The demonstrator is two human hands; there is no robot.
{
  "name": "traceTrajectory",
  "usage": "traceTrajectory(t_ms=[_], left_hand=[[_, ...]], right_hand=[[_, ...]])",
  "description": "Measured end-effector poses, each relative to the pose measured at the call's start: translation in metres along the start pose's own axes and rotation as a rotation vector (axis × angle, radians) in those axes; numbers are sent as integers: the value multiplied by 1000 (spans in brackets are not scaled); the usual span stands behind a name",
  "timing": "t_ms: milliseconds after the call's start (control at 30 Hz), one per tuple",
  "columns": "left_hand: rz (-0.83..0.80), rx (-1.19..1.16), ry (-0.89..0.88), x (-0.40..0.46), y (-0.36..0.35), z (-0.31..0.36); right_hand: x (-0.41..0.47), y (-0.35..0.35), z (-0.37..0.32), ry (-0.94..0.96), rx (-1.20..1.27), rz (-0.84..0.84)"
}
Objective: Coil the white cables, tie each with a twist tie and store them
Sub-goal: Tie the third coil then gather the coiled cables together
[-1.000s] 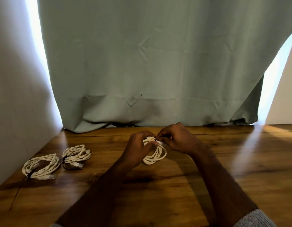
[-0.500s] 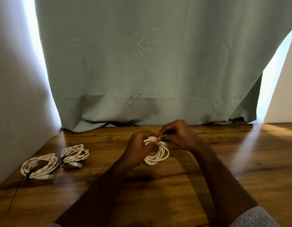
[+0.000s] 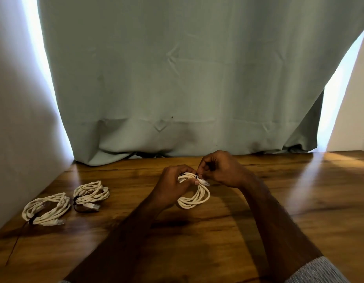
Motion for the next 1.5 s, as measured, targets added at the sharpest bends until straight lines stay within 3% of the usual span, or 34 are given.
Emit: traceTrajectory(t_ms=[400, 500, 933, 1067, 1133, 1333, 1500], left_hand=[[-22, -132, 49, -2, -7, 6], [20, -138, 57, -1, -2, 1], [-96, -128, 85, -6, -12, 5], [-79, -137, 68, -7, -16, 13], [-24, -157, 61, -5, -12, 13], [200, -305, 193, 2, 9, -18], [169, -409, 312, -1, 15, -34]], right_hand=[[-8, 4, 8, -48, 344, -22], [-9, 2, 9, -64, 377, -54], [-7, -2, 16, -169, 360, -80], [-14, -8, 26, -246, 634, -84], [-12, -14, 26, -249, 796, 11], [1, -33, 13, -139, 491, 133], [4, -47, 0, -22, 338, 157]])
Point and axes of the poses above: each hand's wrist, its own x-axis towards the middle knuckle, its own y-axis out of the back of the hand, z = x × y, the point moved 4 cm from there along x, towards the middle knuckle, and after that the axes turned 8 degrees about y, right-handed, at the moved point
